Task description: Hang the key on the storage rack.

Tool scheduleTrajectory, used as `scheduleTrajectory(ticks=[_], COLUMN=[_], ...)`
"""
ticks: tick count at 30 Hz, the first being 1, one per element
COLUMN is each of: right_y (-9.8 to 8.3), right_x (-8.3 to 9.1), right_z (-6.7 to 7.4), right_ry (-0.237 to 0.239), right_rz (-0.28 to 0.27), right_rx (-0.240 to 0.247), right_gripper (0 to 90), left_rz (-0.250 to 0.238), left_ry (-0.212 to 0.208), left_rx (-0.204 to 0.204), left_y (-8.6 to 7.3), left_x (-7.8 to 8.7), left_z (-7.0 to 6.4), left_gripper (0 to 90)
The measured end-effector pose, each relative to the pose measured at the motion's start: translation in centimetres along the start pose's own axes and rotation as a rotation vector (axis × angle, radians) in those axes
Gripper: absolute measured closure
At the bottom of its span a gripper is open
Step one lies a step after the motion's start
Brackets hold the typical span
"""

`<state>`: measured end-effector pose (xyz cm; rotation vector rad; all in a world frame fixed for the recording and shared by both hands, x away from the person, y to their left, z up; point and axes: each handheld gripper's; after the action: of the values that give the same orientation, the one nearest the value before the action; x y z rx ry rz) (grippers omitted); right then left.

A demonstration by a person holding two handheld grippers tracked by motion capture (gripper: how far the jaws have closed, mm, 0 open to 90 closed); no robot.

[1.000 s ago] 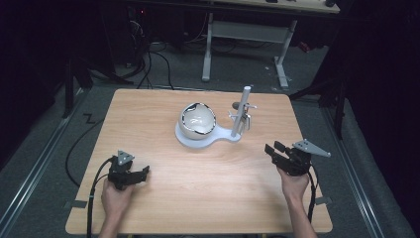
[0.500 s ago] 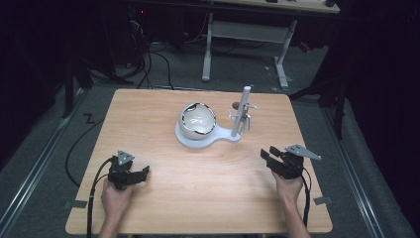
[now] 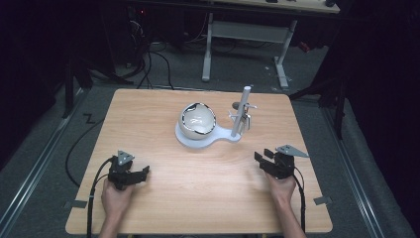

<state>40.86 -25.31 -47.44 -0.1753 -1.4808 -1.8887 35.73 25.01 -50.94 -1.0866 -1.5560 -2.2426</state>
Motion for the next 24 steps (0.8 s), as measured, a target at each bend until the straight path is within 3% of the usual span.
scheduleTrajectory(ticks=[12, 18, 24], right_y=[-0.2, -0.5, -0.6], right_x=[-1.3, -1.9, -2.2], right_z=[-0.1, -0.2, -0.1], right_ry=[-0.059, -0.095, -0.107], right_rz=[0.018, 0.059, 0.067], right_rx=[0.016, 0.028, 0.03], right_gripper=[49.7, 47.9, 47.8], left_rz=[0.0, -0.001, -0.001], left_ry=[0.0, -0.001, -0.001], left_rx=[0.0, 0.001, 0.001], left_y=[0.0, 0.0, 0.0], left_x=[0.0, 0.0, 0.0], left_z=[0.0, 0.0, 0.0], left_gripper=[22.3, 22.3, 22.3])
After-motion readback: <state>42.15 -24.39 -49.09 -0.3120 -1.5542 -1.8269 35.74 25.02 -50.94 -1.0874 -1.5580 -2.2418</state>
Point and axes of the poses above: each handheld gripper's, and its own axes: x roughly backward along the jaws, y roughly out of its top, z roughly to its left, and after that the axes turned 14 degrees about -x, right-handed
